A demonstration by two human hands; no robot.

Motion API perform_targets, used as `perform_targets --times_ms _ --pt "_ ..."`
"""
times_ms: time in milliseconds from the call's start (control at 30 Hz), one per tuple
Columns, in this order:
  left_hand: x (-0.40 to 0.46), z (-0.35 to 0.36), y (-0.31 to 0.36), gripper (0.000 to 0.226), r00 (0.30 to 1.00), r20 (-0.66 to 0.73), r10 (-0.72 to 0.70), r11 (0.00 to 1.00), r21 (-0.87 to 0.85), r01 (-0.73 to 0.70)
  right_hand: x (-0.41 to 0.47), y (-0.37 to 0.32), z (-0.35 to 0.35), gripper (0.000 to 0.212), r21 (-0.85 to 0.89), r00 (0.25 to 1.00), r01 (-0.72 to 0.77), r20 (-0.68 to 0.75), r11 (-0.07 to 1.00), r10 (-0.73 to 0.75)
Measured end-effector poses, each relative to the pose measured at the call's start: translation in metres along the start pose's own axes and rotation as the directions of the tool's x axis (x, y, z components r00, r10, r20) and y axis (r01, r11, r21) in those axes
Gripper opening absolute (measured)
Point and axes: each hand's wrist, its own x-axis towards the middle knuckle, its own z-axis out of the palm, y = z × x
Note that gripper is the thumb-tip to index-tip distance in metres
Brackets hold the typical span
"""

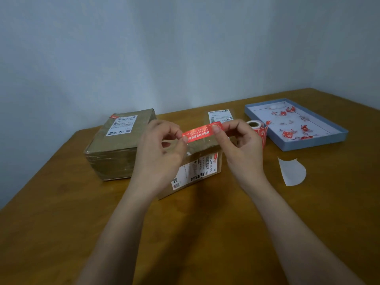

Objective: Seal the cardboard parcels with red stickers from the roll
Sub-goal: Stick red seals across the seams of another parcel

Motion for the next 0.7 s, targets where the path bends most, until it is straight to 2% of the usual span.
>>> perform_targets --times_ms 200,300,367,467,533,567,700 --pt "0.001 -0.006 -0.008 0.009 0.998 -0.011 -0.067 0.998 0.009 0.068 0.002 0.004 0.000 0.013 -0.080 0.998 0.026 -0.063 0.996 -0.031" --pt "0.004 -0.008 -0.008 0.009 0.992 0.009 -0.127 0.992 0.025 0.127 0.006 0.004 0.000 0.008 -0.281 0.993 0.057 -0.079 0.958 -0.082" --pt "0.010 -0.010 -0.009 0.010 0.982 0.020 -0.190 0.981 0.036 0.189 0.013 0.002 0.001 0.011 -0.477 0.992 0.105 -0.016 0.873 -0.128" --pt "0.018 -0.009 -0.013 0.010 0.964 0.031 -0.265 0.964 0.034 0.264 0.027 -0.004 0.007 0.018 -0.693 0.975 0.220 0.143 0.687 -0.169" --pt "0.022 -0.006 -0.017 0.010 0.954 0.031 -0.298 0.954 0.056 0.296 0.035 -0.007 0.011 0.019 -0.757 0.965 0.260 0.221 0.600 -0.140" --pt "0.024 -0.004 -0.020 0.011 0.948 0.030 -0.317 0.947 0.064 0.315 0.039 -0.007 0.012 0.020 -0.764 0.967 0.247 0.237 0.596 -0.097" --pt "0.030 -0.001 -0.028 0.013 0.919 0.008 -0.394 0.914 0.107 0.391 0.050 -0.004 0.015 0.025 -0.723 0.973 0.087 0.209 0.685 0.097"
